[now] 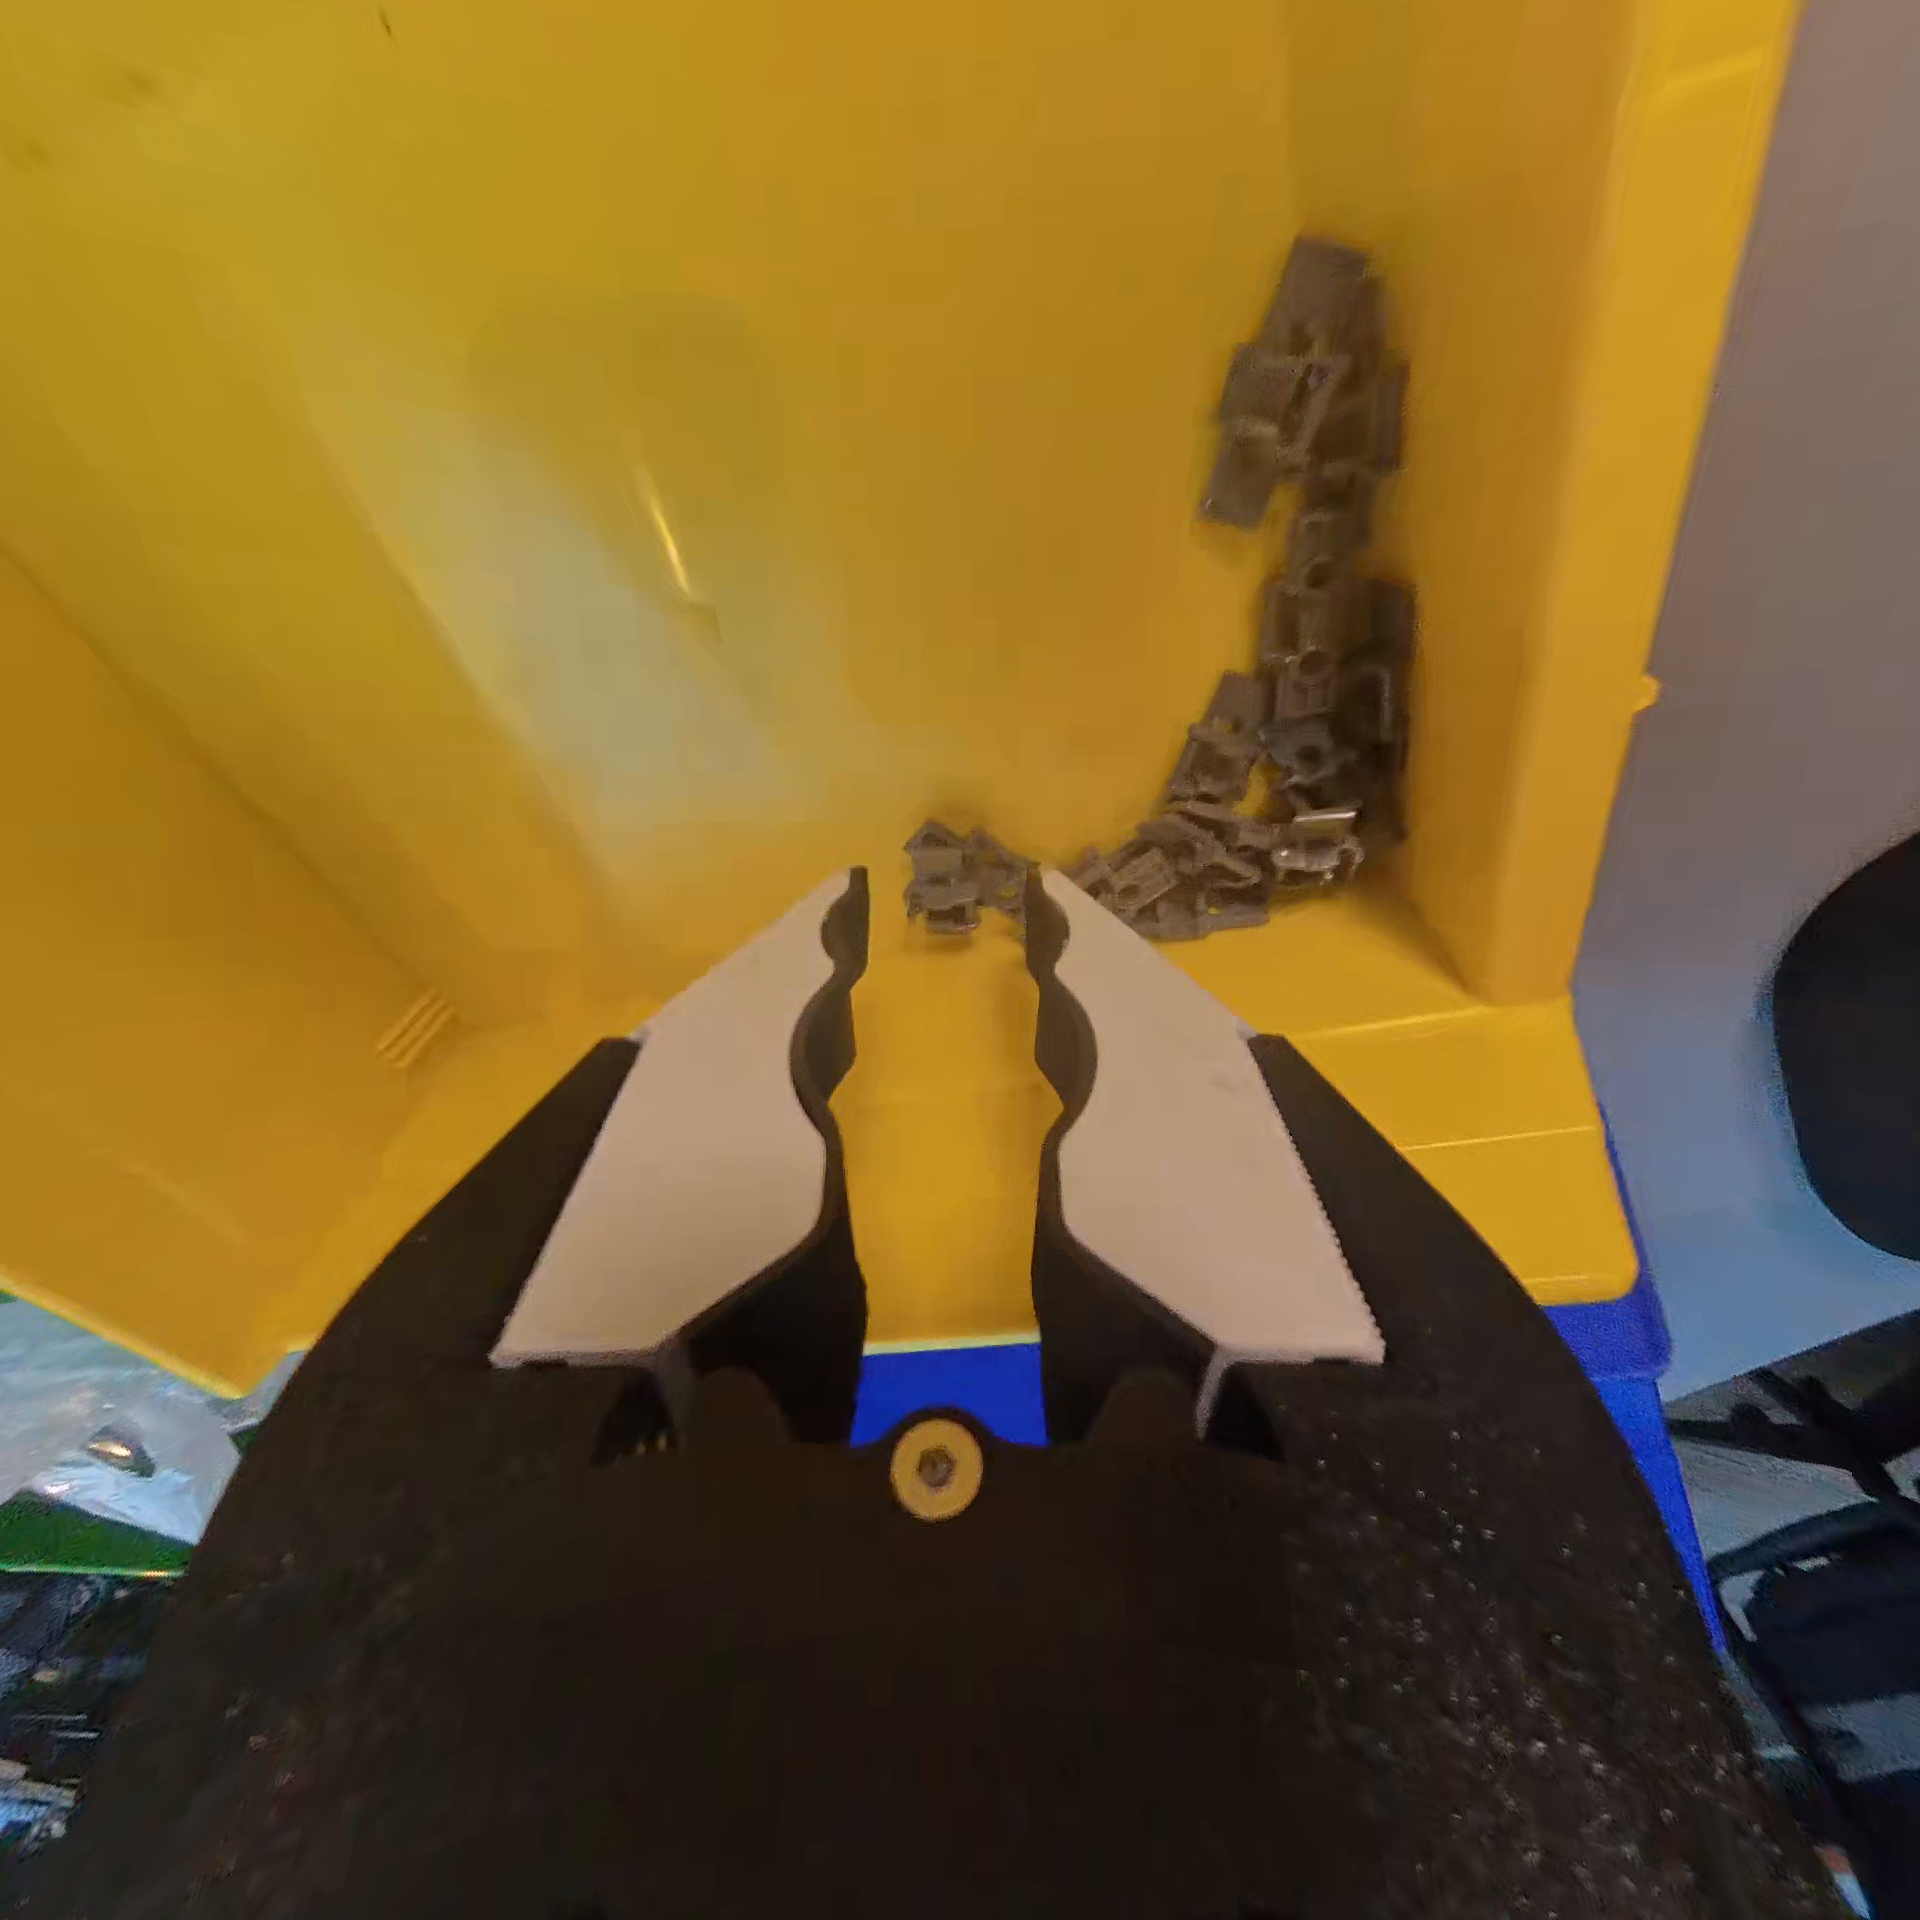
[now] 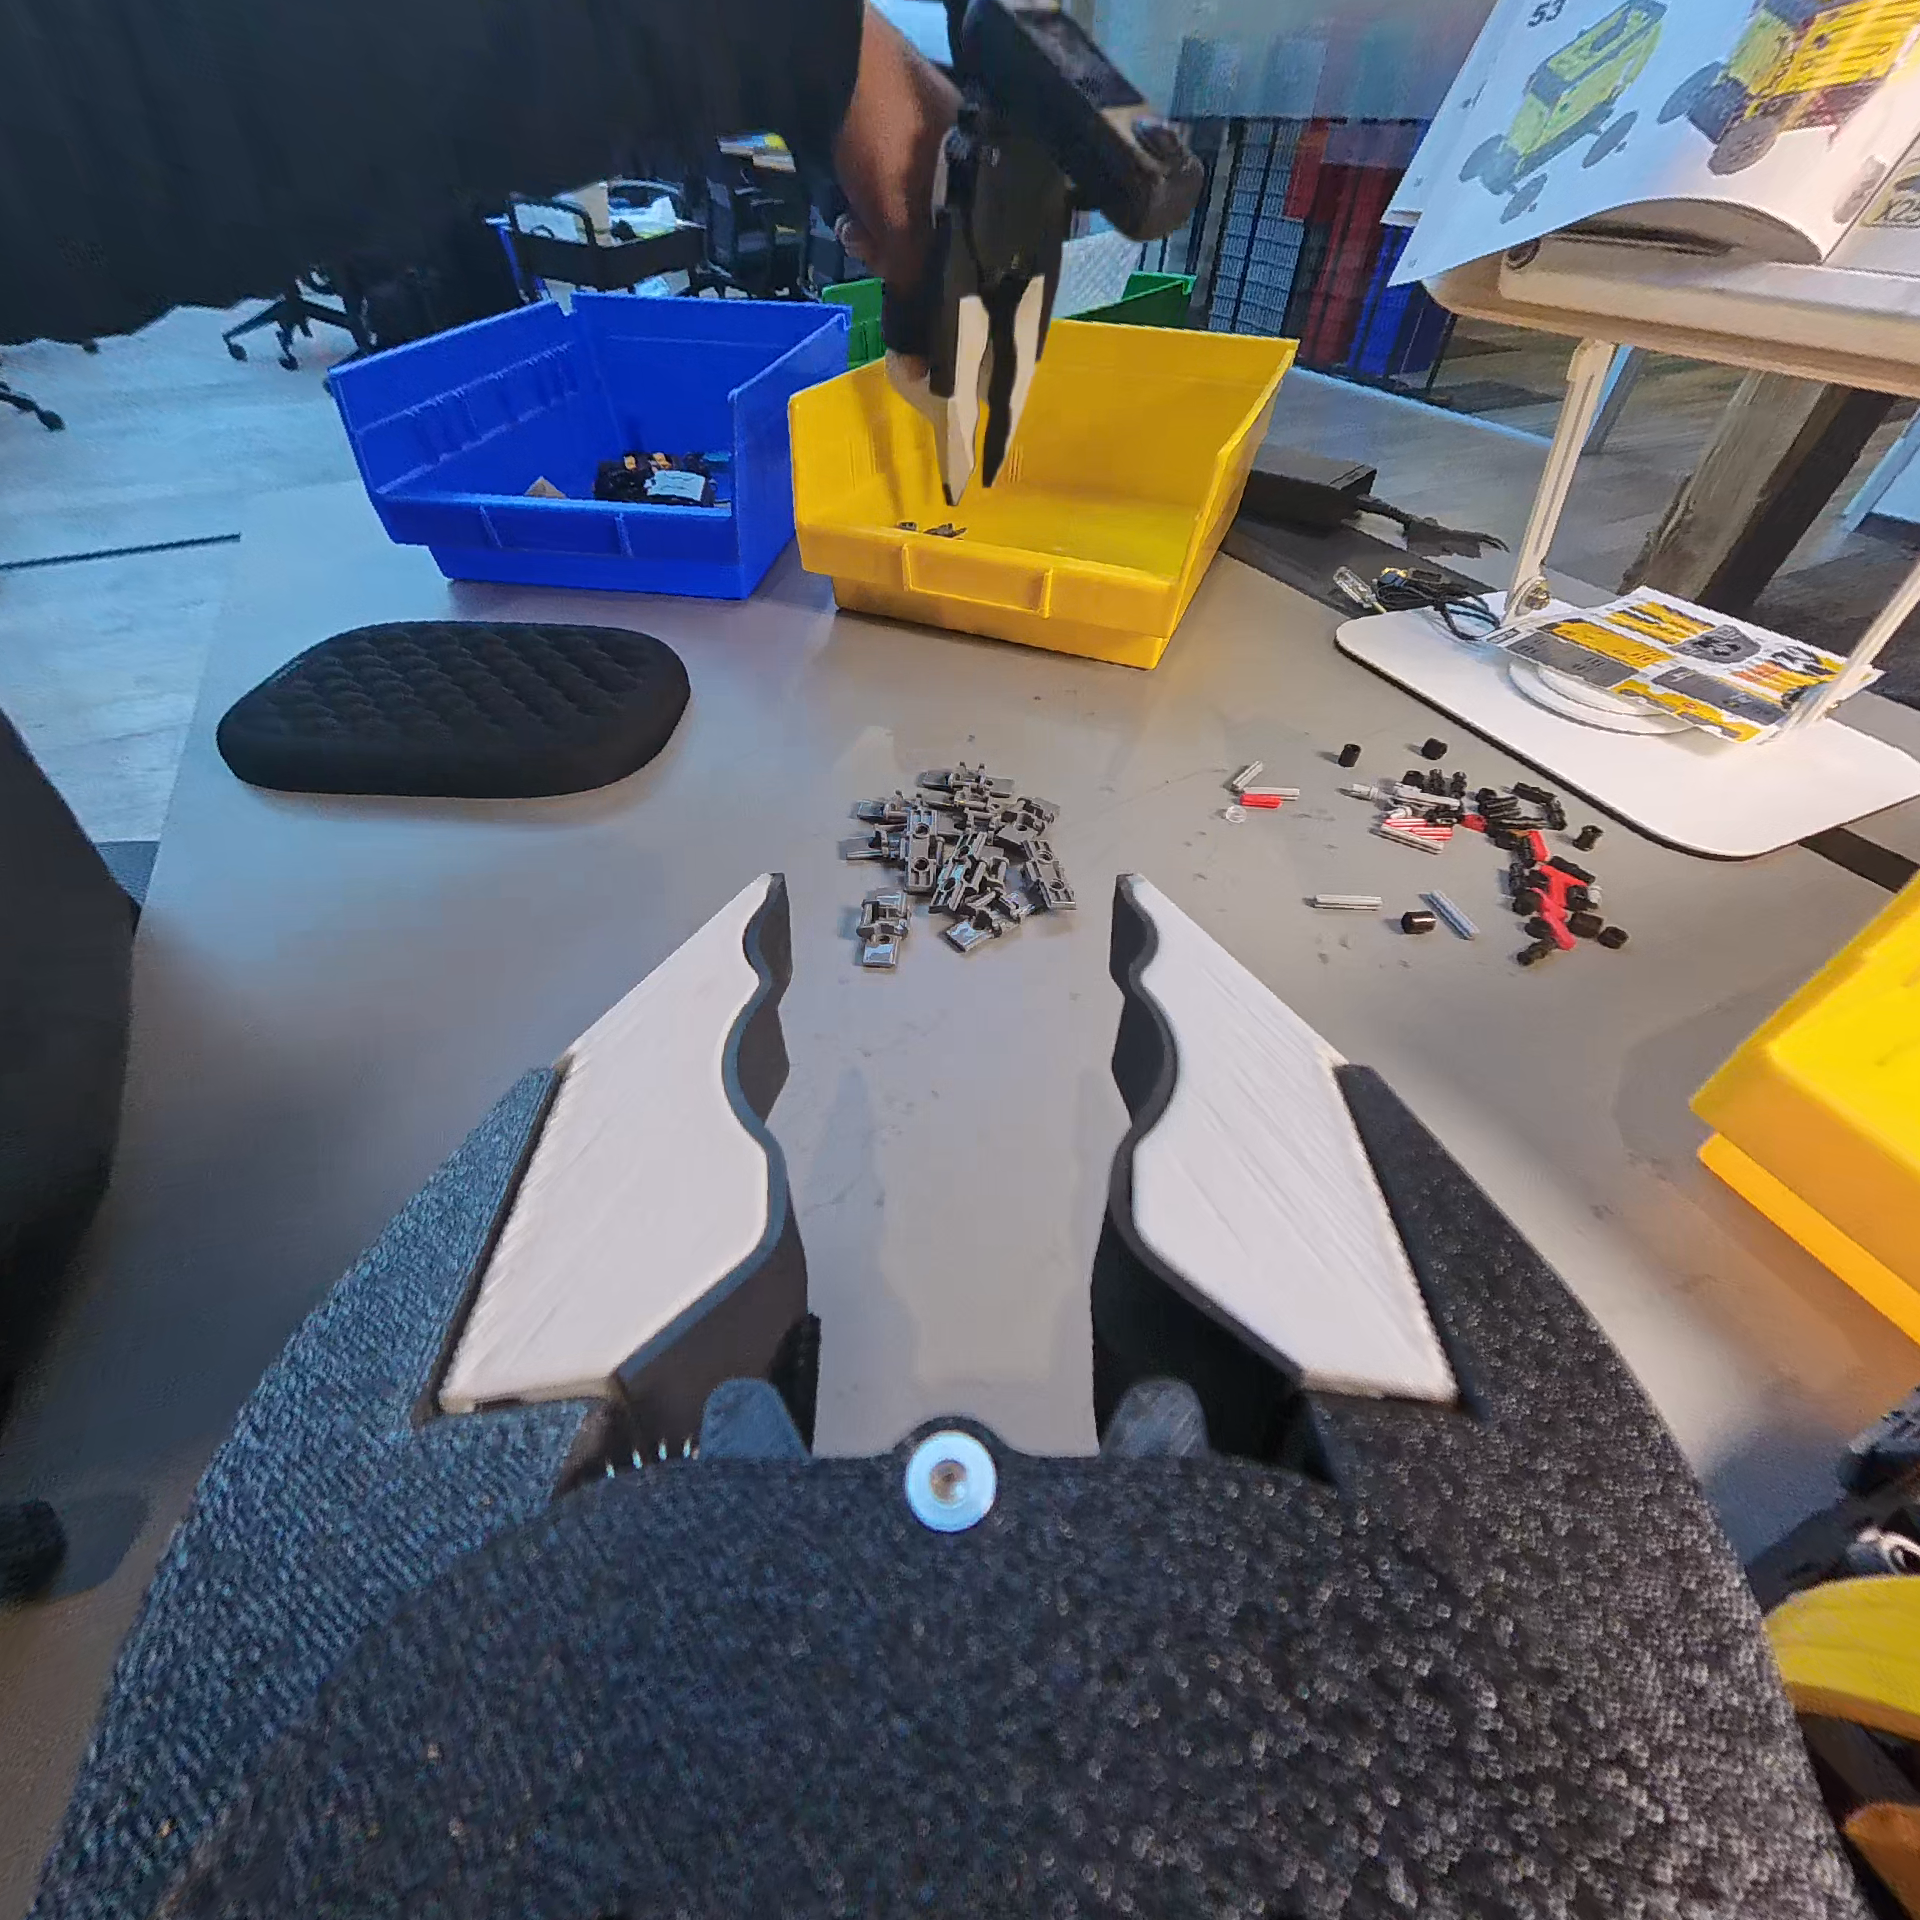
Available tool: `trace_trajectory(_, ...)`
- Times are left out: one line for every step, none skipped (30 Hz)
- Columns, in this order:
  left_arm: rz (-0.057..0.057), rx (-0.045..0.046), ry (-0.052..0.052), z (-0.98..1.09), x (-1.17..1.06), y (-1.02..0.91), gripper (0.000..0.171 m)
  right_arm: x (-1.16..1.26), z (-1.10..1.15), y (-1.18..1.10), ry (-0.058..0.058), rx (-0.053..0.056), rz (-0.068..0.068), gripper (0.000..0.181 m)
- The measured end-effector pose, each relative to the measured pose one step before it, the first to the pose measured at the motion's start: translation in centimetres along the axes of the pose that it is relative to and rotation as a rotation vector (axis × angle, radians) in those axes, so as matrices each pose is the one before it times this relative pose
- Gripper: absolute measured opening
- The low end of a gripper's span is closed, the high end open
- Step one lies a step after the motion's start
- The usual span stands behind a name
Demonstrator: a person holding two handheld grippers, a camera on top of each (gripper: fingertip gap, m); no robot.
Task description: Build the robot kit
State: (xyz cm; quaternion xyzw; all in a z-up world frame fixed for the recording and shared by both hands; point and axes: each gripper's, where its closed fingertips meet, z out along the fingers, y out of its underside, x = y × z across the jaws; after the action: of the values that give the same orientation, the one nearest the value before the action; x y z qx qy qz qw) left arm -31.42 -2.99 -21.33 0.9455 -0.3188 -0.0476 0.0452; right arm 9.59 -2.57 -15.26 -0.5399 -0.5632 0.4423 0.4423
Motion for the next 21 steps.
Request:
trace_trajectory(-0.0132, -0.01761, 0.011, 0.581, -0.263, 0.597, 0.029, 0.04, -0.006, -0.006, 0.0001, 0.0007, 0.003, 0.062)
trace_trajectory(-0.0077, -0.01882, 0.0039, 0.488, -0.241, 0.475, 0.029, 0.023, 0.009, 0.012, -0.0005, -0.0003, 0.0028, 0.062)
trace_trajectory(-0.0067, -0.01146, 0.0113, 0.381, -0.03, 0.265, 0.029, 0.008, 0.015, 0.019, -0.0006, -0.0009, 0.002, 0.062)
trace_trajectory(-0.0102, -0.0014, 0.0202, 0.286, 0.124, -0.006, 0.028, 0.01, 0.024, 0.032, -0.0002, -0.0014, 0.0011, 0.062)
trace_trajectory(-0.0063, -0.00309, 0.0129, 0.22, 0.065, -0.042, 0.028, 0.012, 0.019, 0.027, 0.0002, -0.0017, 0.0003, 0.062)
trace_trajectory(0.0, -0.01127, 0.0076, 0.212, 0.042, 0.081, 0.027, 0.006, 0.013, 0.024, 0.0004, -0.0013, -0.0001, 0.062)
trace_trajectory(-0.0046, -0.01099, 0.0117, 0.205, 0.079, 0.035, 0.025, 0.009, 0.008, 0.016, 0.0007, -0.0006, 0.0001, 0.062)
trace_trajectory(-0.0038, -0.01206, 0.0092, 0.206, 0.041, 0.053, 0.022, 0.017, -0.009, -0.013, 0.0012, 0.0004, 0.0, 0.062)
trace_trajectory(-0.0002, -0.01281, 0.0061, 0.201, 0.011, 0.068, 0.021, 0.016, -0.022, -0.021, 0.0014, 0.0013, 0.0004, 0.062)
trace_trajectory(-0.003, -0.00691, 0.01, 0.116, 0.087, -0.028, 0.018, 0.021, -0.027, -0.029, 0.0012, 0.002, 0.0006, 0.062)
trace_trajectory(0.0037, -0.00837, 0.005, 0.068, 0.096, -0.011, 0.014, 0.027, -0.018, -0.029, 0.0015, 0.0019, 0.0005, 0.062)
trace_trajectory(0.0125, -0.00342, 0.0014, -0.04, 0.148, -0.059, 0.011, 0.019, -0.022, -0.022, 0.0004, 0.0013, 0.001, 0.062)
trace_trajectory(0.0136, -0.00127, -0.0255, -0.168, -0.245, -0.065, 0.01, -0.001, -0.005, -0.007, -0.0004, 0.0007, 0.0007, 0.062)
trace_trajectory(0.0055, 0.0007, -0.0064, -0.293, 0.028, -0.023, 0.01, -0.006, -0.001, 0.001, -0.0005, -0.0001, -0.0001, 0.062)
trace_trajectory(0.0032, 0.01465, 0.0034, -0.48, 0.213, -0.2, 0.01, -0.013, 0.015, 0.019, -0.0011, -0.001, -0.0002, 0.062)
trace_trajectory(0.0077, 0.02833, 0.0019, -0.683, 0.317, -0.408, 0.01, -0.024, 0.016, 0.018, -0.0007, -0.0009, -0.0009, 0.062)
trace_trajectory(0.0135, 0.03527, -0.0043, -0.891, 0.402, -0.563, 0.01, -0.018, -0.004, -0.006, -0.0006, -0.0003, -0.0015, 0.062)
trace_trajectory(0.0216, 0.05844, -0.0064, -1.154, 0.607, -1.02, 0.01, -0.013, -0.007, -0.003, -0.0001, 0.0004, -0.0013, 0.062)
trace_trajectory(0.0262, 0.08218, 0.0048, -1.329, 1.012, -1.584, 0.01, -0.013, 0.002, -0.018, 0.0002, 0.0006, -0.0007, 0.062)
trace_trajectory(0.0343, 0.09035, 0.0195, -1.279, 1.48, -1.943, 0.01, -0.005, -0.002, 0.004, -0.0006, -0.0003, -0.0005, 0.062)
trace_trajectory(0.0459, 0.08769, 0.0251, -0.995, 1.791, -2.118, 0.01, -0.016, 0.012, 0.01, -0.0012, -0.001, 0.0, 0.062)
